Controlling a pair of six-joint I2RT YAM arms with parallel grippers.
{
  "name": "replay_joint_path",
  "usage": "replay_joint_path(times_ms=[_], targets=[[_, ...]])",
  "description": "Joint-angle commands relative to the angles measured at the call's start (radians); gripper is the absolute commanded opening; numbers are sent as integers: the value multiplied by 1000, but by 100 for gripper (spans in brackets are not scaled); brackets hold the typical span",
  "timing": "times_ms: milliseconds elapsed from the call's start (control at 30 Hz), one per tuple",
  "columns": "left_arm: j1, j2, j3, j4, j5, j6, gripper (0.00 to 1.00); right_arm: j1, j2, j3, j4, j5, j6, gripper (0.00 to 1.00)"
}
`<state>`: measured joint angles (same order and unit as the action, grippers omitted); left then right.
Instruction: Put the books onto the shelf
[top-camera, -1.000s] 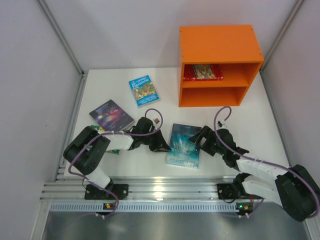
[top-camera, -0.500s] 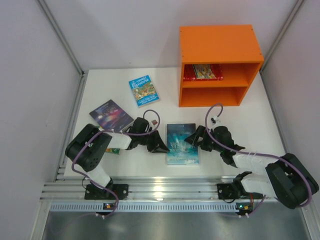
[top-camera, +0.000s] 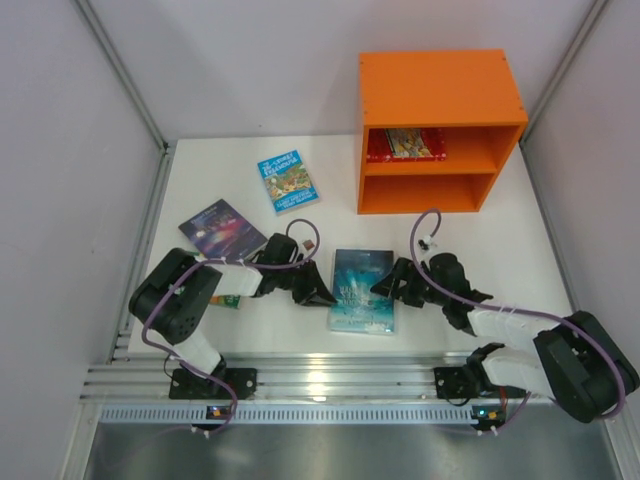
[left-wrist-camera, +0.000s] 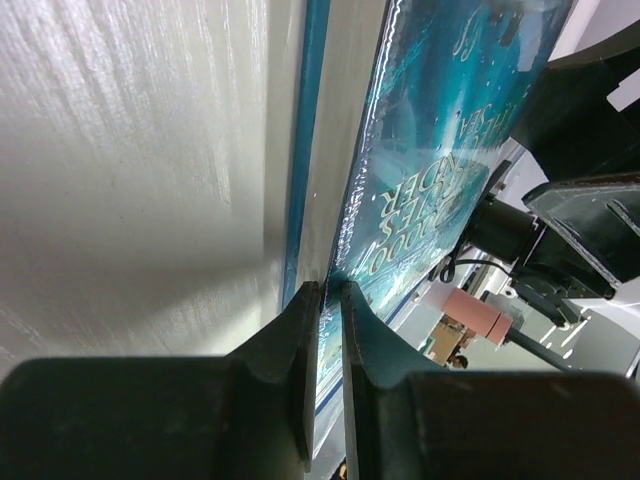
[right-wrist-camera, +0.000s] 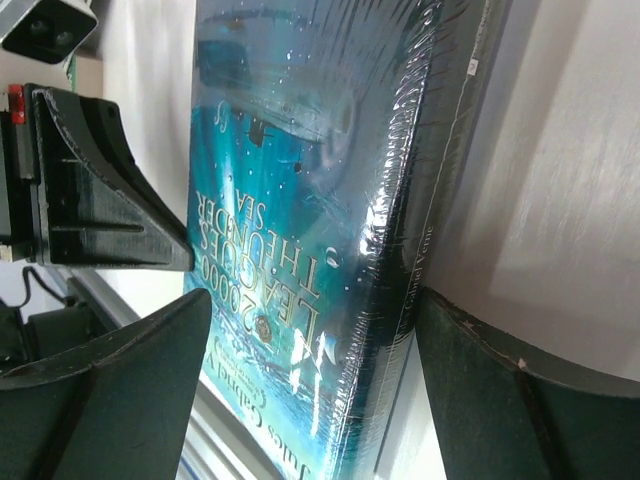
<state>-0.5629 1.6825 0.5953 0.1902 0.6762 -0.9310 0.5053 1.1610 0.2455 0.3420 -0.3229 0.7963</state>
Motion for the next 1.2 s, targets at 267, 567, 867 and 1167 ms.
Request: replay_joint_path(times_ms=[267,567,867,1167], targets=[[-19,33,-17,-270,-331,119,0,56,14,75,31,-384,115,75],[-19,9,-29,-255,-323,123,0,55,58,98,44,-403,121,54],[-20,3,-48,-233,-310,104,0,61,22,17,287,-415,242,58],[-20,-59,-65,-204,-274,61,0,59,-12,-61,454,-321,293,27]])
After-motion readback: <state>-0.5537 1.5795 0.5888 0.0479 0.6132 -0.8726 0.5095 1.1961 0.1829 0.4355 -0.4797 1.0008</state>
